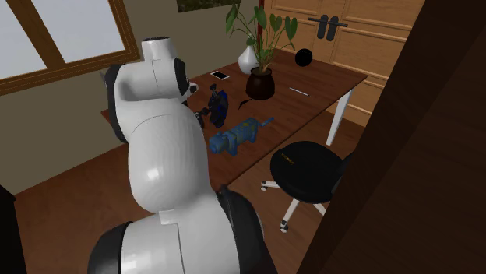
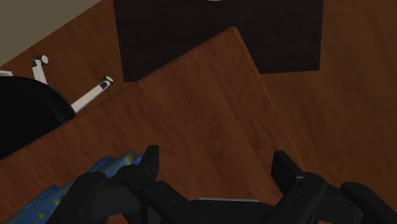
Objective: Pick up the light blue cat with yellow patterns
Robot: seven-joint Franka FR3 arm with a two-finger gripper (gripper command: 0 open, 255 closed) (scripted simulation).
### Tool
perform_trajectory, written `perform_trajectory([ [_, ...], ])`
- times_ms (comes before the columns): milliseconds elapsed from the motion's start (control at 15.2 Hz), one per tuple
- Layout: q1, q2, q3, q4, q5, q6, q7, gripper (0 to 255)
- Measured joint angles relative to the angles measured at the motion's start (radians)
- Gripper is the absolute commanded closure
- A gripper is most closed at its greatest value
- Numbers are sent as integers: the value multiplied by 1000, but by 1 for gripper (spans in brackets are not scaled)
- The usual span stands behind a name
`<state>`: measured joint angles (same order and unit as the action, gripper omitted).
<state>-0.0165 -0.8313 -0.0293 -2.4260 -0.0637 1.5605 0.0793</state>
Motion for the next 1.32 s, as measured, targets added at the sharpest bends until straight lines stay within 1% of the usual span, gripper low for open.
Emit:
perform_trajectory([
  [66, 0, 0, 0, 0, 0, 0, 0, 0],
  [198, -17, 37, -8, 8, -3, 31, 21, 0],
  [396, -55, 128, -29, 33, -11, 99, 69, 0],
  [858, -138, 363, -84, 132, -16, 246, 189, 0],
  [1320, -213, 568, -153, 255, -3, 339, 292, 0],
])
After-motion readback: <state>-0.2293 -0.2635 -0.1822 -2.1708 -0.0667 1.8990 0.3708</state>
